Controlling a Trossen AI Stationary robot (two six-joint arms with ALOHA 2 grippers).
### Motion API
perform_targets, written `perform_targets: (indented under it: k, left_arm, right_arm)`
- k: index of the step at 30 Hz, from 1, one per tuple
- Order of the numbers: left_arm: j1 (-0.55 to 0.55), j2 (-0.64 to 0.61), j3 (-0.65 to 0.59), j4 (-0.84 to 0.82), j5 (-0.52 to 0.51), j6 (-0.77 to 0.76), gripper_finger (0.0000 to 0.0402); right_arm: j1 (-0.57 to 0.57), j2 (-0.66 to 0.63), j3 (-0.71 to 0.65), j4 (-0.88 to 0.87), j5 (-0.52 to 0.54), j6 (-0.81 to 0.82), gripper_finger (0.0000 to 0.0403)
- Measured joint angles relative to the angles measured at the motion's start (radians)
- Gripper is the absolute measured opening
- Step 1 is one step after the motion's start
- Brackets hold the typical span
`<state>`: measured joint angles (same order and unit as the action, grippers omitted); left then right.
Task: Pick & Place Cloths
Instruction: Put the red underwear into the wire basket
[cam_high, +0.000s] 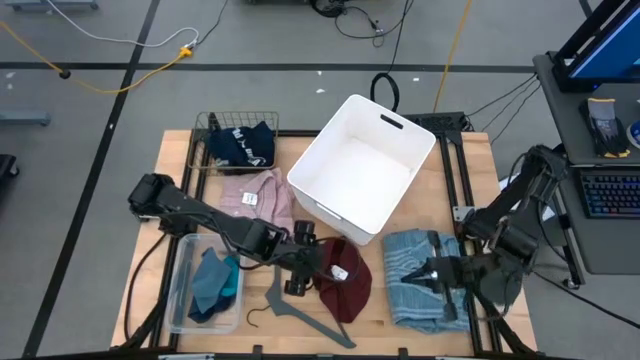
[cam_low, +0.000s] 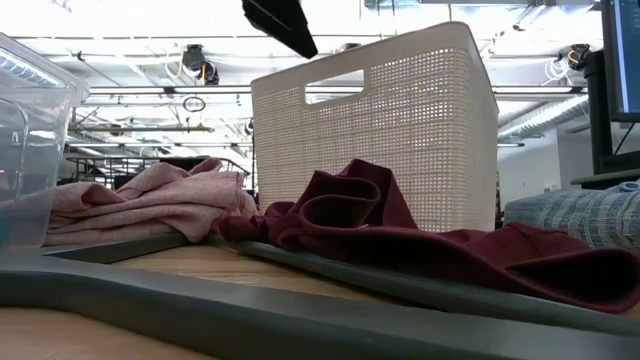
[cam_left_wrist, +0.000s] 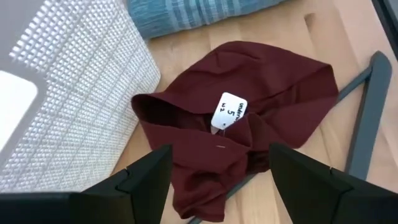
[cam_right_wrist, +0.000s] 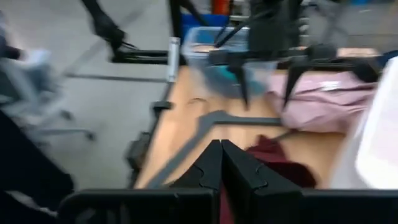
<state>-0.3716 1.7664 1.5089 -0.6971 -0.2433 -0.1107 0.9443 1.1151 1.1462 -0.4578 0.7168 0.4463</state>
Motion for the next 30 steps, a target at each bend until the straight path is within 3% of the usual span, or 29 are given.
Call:
perform_targets:
  k: [6,15,22,30]
  left_arm:
    - [-0.015,0.022,-0.002,-0.009,-0.026,-0.061,0.0269]
    - [-0.035,0.118,-0.001,0.021,-0.049,-0.159,0.0269]
    - [-0.061,0.196,0.0,0.072,-0.125,-0.197,0.0269]
    - [-0.066,0.236,0.0,0.121,-0.124,-0.198,0.0269]
  right_arm:
    - [0.0,-0.213,-0.295,0.304,-0.089,-0.03,0.0]
    - [0.0,-0.48,-0.64,0.647,-0.097,-0.095,0.0]
    - [0.0,-0.57,-0.731,0.694,-0.098,-0.094,0.0]
    - [0.0,-0.572,-0.736,0.703,-0.094,-0.126,0.0]
